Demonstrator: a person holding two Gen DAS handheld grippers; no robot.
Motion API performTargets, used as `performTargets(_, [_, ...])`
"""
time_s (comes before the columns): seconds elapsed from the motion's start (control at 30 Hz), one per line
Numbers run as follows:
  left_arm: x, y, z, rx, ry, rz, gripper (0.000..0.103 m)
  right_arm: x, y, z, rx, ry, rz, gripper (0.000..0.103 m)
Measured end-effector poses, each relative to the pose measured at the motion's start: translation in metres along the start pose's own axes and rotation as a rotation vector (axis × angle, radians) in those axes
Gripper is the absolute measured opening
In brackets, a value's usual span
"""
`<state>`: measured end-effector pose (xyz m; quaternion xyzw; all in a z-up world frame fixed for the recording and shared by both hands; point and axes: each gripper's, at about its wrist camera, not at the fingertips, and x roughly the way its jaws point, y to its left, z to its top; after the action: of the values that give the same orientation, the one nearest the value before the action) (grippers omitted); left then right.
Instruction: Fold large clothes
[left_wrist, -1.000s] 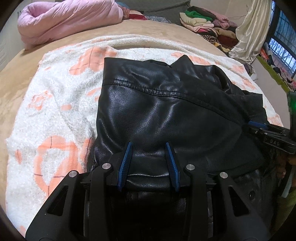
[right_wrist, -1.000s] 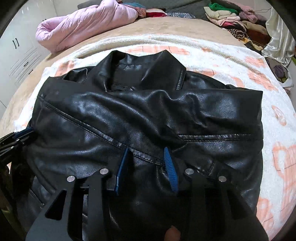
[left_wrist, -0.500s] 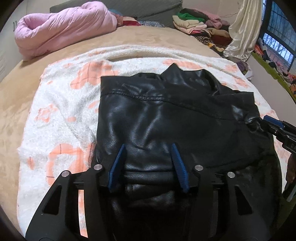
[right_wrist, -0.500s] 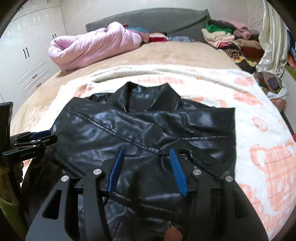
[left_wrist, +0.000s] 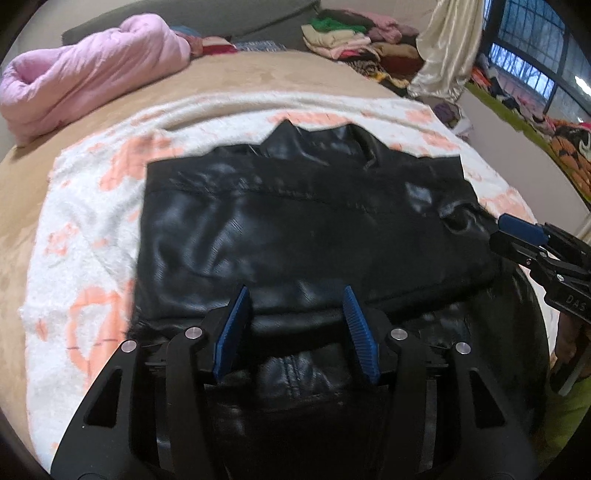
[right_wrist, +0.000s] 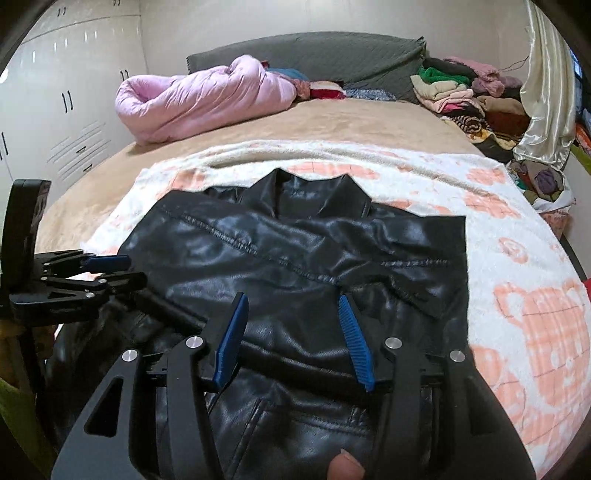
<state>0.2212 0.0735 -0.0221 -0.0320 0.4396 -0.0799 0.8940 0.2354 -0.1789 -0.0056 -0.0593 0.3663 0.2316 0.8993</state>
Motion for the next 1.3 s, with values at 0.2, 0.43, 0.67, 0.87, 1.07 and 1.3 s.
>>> performTargets(0.2, [0.019, -0.001, -0.007, 0.007, 0.05, 0.028, 0.044, 0.018, 0.0, -0.009, 0.001, 0.064, -0.006, 0.05])
performTargets(0.43, [0.029, -0.003, -0.009, 0.02, 0.058, 0.032, 0.045, 0.052, -0.009, -0.024, 0.023, 0.191, -0.027, 0.048])
performTargets(0.67, [0.023, -0.003, -0.008, 0.013, 0.047, 0.024, 0.045, 0.054, -0.012, -0.028, 0.064, 0.172, -0.013, 0.05])
performTargets(0.87, [0.011, -0.002, -0.005, -0.005, 0.033, -0.01, 0.052, 0.03, -0.013, -0.022, 0.088, 0.102, 0.012, 0.068])
performTargets(1.07, [0.002, -0.004, -0.004, -0.003, 0.02, -0.011, 0.061, 0.01, -0.016, -0.022, 0.119, 0.055, 0.015, 0.085])
performTargets(1.3, [-0.009, -0.001, 0.0, -0.017, -0.005, 0.002, 0.089, -0.008, -0.017, -0.021, 0.142, 0.008, 0.012, 0.091])
